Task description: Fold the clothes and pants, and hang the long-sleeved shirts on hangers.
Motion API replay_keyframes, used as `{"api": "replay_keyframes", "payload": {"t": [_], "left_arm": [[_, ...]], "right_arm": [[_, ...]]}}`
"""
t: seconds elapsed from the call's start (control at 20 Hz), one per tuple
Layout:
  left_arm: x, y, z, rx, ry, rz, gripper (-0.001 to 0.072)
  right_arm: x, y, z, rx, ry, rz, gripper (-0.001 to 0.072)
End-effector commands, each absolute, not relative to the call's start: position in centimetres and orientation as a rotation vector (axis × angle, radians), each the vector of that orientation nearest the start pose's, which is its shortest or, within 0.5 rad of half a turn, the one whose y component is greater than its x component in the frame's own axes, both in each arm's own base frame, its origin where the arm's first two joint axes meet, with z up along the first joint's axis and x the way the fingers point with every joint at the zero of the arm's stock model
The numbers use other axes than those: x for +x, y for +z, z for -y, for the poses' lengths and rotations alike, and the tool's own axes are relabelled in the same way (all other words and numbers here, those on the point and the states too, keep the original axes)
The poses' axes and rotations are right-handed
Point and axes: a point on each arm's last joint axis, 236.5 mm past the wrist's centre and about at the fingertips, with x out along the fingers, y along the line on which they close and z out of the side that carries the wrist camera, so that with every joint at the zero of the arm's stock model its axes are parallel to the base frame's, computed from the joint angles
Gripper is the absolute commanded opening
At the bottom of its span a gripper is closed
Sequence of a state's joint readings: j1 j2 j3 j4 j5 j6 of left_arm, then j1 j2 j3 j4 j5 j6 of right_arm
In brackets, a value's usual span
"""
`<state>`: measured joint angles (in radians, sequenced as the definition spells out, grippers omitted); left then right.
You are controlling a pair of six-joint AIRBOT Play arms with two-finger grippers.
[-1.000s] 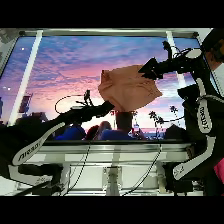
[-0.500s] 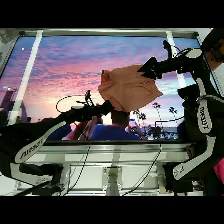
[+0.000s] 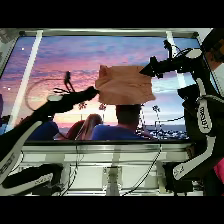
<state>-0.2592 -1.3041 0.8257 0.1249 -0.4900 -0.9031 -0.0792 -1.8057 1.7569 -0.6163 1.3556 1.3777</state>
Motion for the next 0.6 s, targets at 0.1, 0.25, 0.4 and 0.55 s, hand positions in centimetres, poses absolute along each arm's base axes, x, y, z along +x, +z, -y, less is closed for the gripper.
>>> {"api": "replay_keyframes", "payload": {"t": [0.1,0.25,0.4,0.55], "left_arm": [[40.1,0.5,13.4,-0.487,-0.322,-0.944,0.0004],[38.2,-1.7,12.4,-0.353,-0.33,-1.042,0.0003],[38.4,-2.7,10.4,-0.308,-0.257,-1.057,0.0005],[38.2,-3.3,9.6,-0.313,-0.227,-1.082,0.0022]], "right_arm": [[50.5,6.4,-15.7,0.68,0.67,-1.173,0.0019],[48.5,3.9,-17.9,0.696,0.682,-1.25,0.0018],[45.4,1.0,-19.0,0.713,0.659,-1.306,0.0018],[40.9,-0.1,-19.0,0.784,0.608,-1.303,0.0019]]}}
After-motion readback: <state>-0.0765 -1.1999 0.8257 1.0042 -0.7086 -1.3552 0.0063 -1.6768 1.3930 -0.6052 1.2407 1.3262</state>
